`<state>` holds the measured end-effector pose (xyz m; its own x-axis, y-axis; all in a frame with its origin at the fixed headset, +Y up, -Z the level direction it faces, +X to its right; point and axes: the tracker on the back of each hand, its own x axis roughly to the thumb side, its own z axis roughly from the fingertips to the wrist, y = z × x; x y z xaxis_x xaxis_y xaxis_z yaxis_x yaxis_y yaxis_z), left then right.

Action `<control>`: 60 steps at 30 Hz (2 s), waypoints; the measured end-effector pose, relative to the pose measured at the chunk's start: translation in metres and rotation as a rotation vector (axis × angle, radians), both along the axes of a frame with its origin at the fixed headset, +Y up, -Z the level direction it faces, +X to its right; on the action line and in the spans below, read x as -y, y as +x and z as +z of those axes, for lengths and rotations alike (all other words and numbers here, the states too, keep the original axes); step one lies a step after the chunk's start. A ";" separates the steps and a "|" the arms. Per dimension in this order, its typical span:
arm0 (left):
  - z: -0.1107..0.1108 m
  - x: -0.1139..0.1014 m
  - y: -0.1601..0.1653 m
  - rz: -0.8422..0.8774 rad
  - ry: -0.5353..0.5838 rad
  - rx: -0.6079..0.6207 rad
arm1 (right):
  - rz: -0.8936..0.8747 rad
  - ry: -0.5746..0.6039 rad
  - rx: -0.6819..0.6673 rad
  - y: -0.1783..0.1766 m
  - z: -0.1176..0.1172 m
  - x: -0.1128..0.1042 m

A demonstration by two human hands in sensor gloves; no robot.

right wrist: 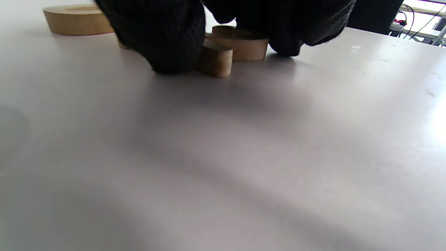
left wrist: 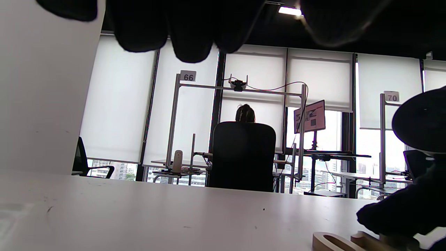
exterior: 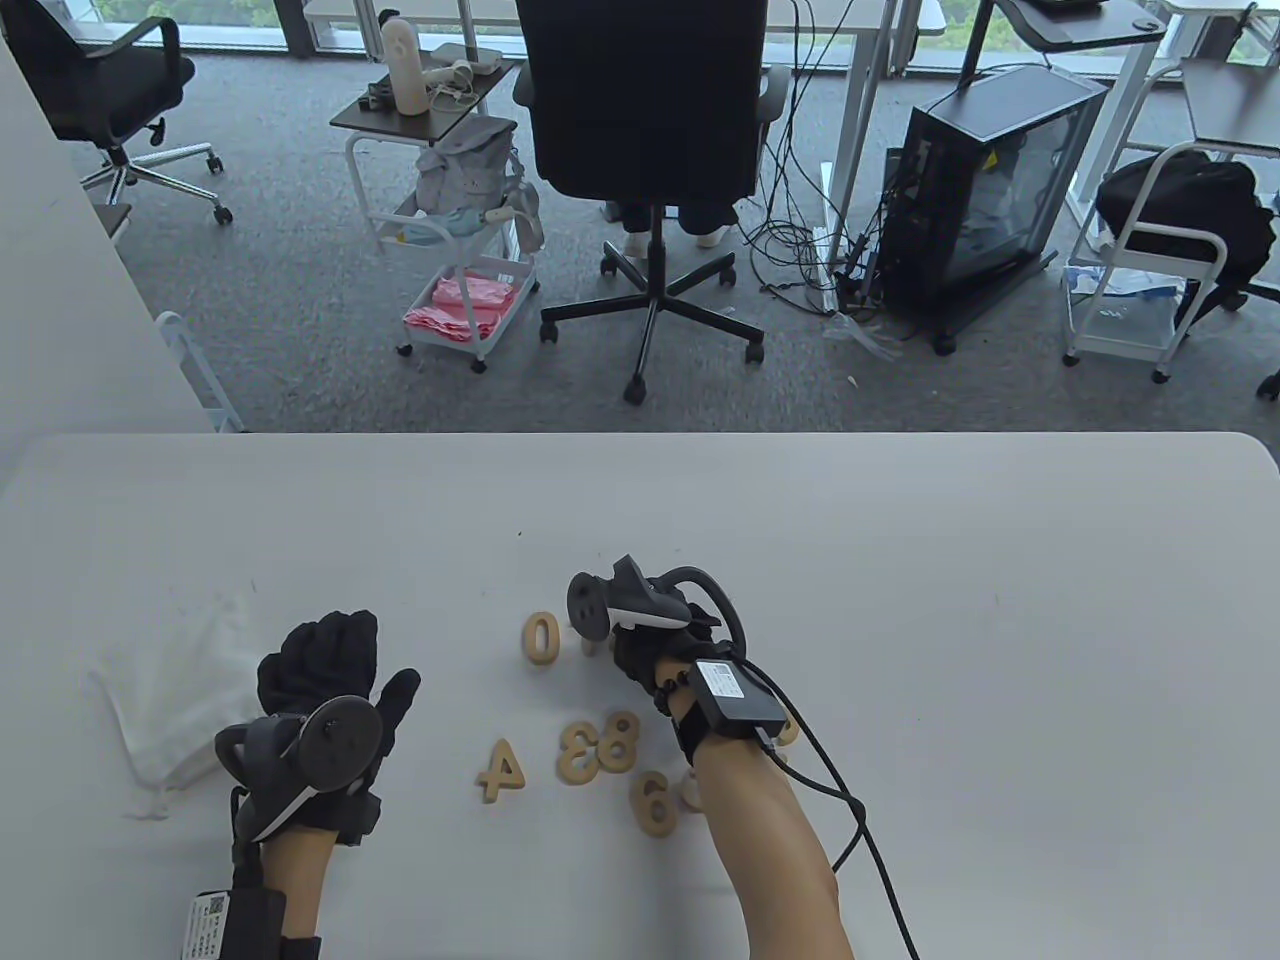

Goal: Empty bag and arrange number blocks in order

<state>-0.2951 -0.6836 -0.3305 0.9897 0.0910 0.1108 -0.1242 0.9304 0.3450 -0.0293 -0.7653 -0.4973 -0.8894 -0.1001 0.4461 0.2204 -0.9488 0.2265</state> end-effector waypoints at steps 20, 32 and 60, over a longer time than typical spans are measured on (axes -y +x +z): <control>0.000 -0.001 0.000 0.005 0.002 0.004 | -0.140 0.067 -0.040 0.019 0.029 -0.045; 0.000 0.000 0.004 -0.005 0.008 0.023 | -0.439 0.175 -0.124 0.037 0.110 -0.085; 0.003 0.001 0.006 -0.004 0.027 0.039 | 0.029 -0.009 -0.240 -0.043 0.134 0.002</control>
